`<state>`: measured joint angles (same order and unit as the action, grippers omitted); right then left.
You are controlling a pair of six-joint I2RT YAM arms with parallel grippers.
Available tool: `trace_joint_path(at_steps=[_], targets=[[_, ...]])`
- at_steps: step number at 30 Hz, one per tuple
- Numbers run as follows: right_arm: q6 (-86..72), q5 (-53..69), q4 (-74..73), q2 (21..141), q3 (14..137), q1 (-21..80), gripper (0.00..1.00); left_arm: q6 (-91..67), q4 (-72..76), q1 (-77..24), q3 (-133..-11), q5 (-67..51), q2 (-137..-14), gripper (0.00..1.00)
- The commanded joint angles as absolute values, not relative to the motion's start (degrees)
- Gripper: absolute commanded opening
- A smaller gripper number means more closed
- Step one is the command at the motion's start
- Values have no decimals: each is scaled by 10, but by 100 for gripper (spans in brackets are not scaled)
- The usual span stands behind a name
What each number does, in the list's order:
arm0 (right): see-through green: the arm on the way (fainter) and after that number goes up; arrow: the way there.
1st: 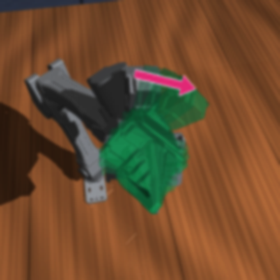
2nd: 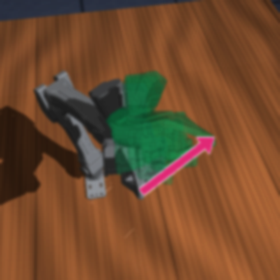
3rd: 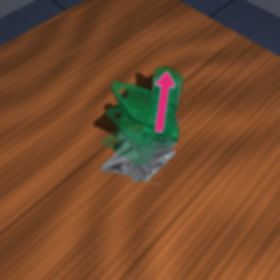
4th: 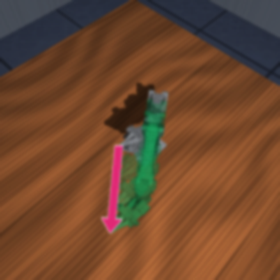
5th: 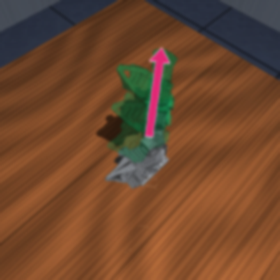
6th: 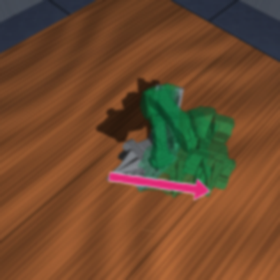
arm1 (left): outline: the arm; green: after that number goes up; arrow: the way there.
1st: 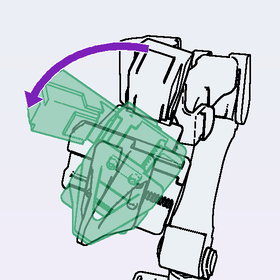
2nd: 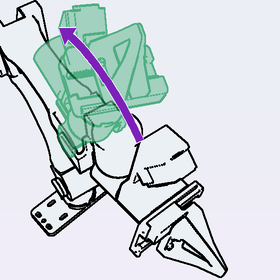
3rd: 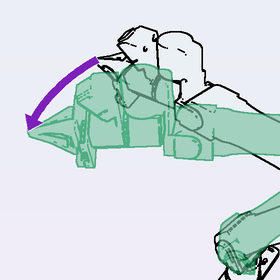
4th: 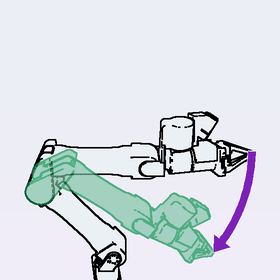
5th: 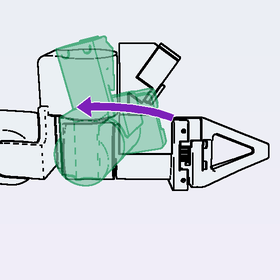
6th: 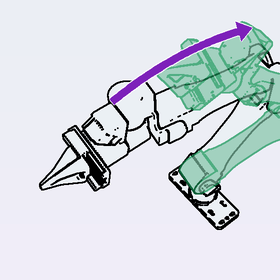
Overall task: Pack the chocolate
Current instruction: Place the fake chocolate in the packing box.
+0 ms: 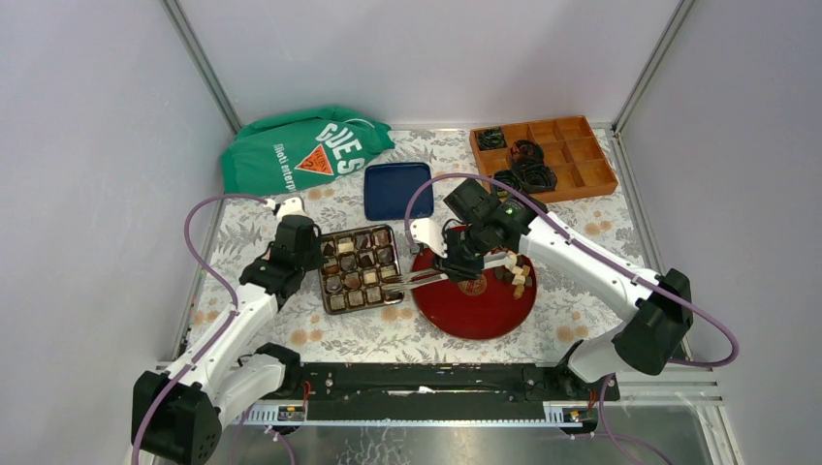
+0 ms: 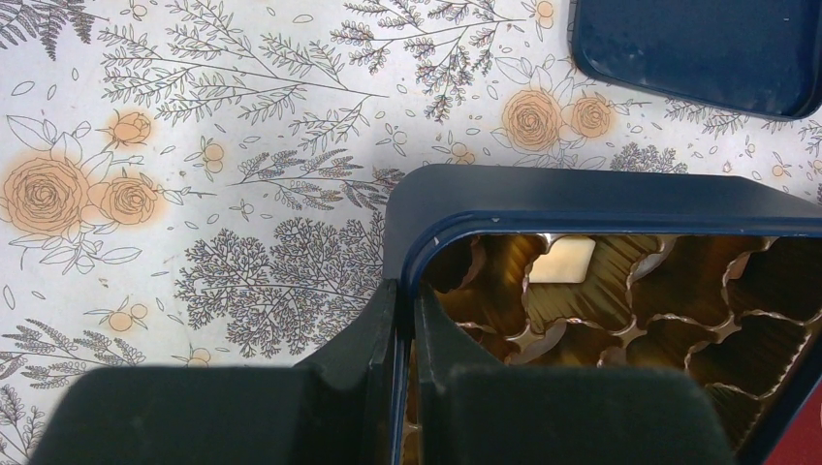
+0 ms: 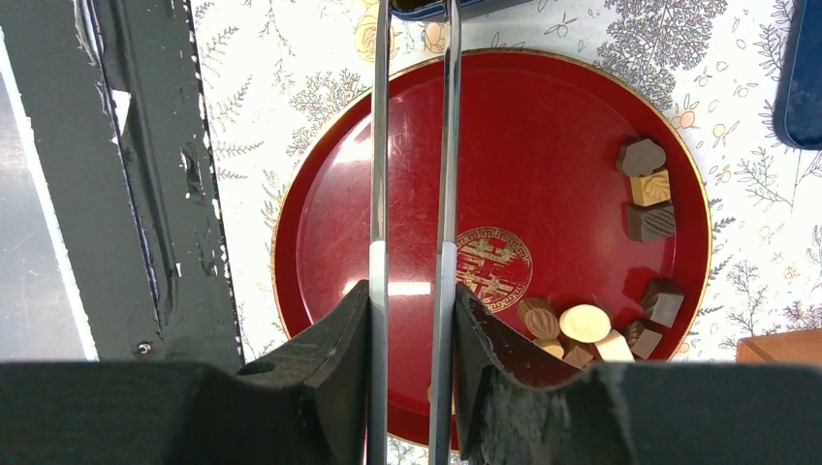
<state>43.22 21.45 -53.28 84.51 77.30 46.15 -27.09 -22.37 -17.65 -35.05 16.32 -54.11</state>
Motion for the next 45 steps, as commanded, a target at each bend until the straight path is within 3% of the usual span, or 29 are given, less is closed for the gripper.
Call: trace_joint_path(at_steps=[1,30,45], targets=[[422,209,-515,848,786,470,13,-294,-183,-180,-384,165,-536,0],[414,173,-511,856,780,482,42,-298,-186,-180,-385,163,-545,0],[412,281,-561,829,819,460,40,-304,-203,-180,-390,180,-558,0]])
